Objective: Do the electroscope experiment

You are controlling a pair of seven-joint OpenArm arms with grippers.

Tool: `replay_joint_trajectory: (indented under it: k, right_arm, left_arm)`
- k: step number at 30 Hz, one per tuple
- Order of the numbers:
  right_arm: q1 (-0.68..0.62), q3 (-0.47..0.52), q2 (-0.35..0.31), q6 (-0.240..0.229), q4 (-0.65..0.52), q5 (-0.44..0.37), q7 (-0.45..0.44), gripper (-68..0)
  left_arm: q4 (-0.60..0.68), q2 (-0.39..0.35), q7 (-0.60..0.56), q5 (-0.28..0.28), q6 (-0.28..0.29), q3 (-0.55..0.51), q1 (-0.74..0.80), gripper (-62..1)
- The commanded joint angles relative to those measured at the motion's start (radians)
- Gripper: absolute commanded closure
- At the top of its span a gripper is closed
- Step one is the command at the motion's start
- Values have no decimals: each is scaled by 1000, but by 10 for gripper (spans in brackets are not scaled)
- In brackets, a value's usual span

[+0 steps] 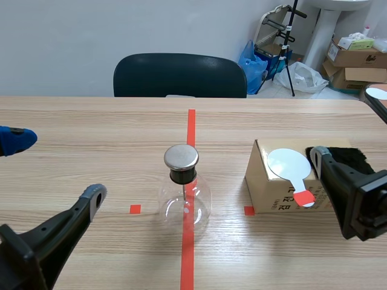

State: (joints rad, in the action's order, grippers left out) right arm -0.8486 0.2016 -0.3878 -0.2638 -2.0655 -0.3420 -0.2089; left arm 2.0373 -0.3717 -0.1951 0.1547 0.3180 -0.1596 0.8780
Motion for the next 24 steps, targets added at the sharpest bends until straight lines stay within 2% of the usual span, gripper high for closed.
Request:
replay_joint_trajectory:
  k: [1, 14, 20, 24]
  right_arm:
    - [6, 9, 0, 1, -2, -10, -19, -679]
    - [6, 9, 0, 2, -2, -10, 3, -679]
    - [6, 9, 0, 2, -2, -10, 4, -679]
    - [6, 9, 0, 2, -2, -10, 4, -679]
  left_arm:
    - [6, -3, -17, 6, 2, 0, -3, -623]
    - [6, -3, -17, 5, 2, 0, -3, -623]
    - [6, -3, -17, -71, 2, 0, -3, -623]
    - [6, -4, -17, -74, 2, 0, -4, -623]
